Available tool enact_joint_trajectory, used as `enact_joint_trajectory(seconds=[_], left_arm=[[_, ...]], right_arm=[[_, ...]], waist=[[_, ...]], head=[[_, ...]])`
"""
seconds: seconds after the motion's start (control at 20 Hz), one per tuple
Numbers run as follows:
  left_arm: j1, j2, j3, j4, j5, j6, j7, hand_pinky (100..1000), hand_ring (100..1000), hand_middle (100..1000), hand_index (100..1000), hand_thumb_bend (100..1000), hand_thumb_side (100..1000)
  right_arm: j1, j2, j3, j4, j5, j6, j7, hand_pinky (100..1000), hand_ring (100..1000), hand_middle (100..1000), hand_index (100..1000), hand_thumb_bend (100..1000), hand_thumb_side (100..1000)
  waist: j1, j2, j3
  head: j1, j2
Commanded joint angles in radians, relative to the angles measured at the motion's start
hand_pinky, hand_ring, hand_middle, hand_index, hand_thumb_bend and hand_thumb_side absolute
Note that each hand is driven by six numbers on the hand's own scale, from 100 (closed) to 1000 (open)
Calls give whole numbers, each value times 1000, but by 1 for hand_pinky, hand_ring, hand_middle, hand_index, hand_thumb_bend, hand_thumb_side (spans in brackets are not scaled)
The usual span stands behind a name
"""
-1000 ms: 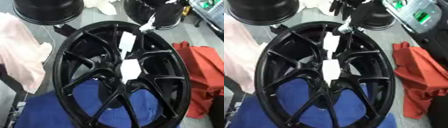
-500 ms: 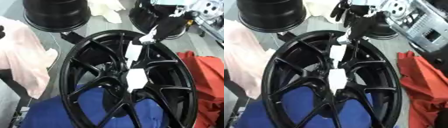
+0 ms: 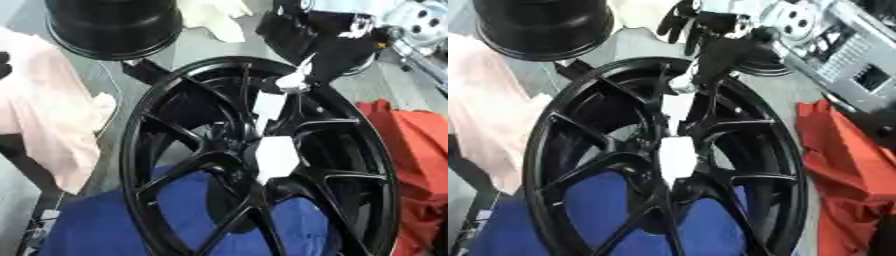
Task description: Pull the pin out of the wheel hub.
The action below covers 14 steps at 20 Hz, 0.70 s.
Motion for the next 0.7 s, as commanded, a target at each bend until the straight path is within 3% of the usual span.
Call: enact_joint_trajectory(seconds=[0.05,0.7], left_arm=[[-3,10,0,-15,-5,1,1,836,742,660,762,159,767],[-6,11,-2,-15,-6,2,-1,836,741,659,762,158,769]], right_arm=[[-10,-32,-9,-17,-15,10,0,706,716,769,851,491,279],[20,-54,3,-38,-68,73,39,706,723,771,858,509,294]], waist=[[7,-12,-1],[9,-3,-4]], head=[[-7,10],[-7,28]])
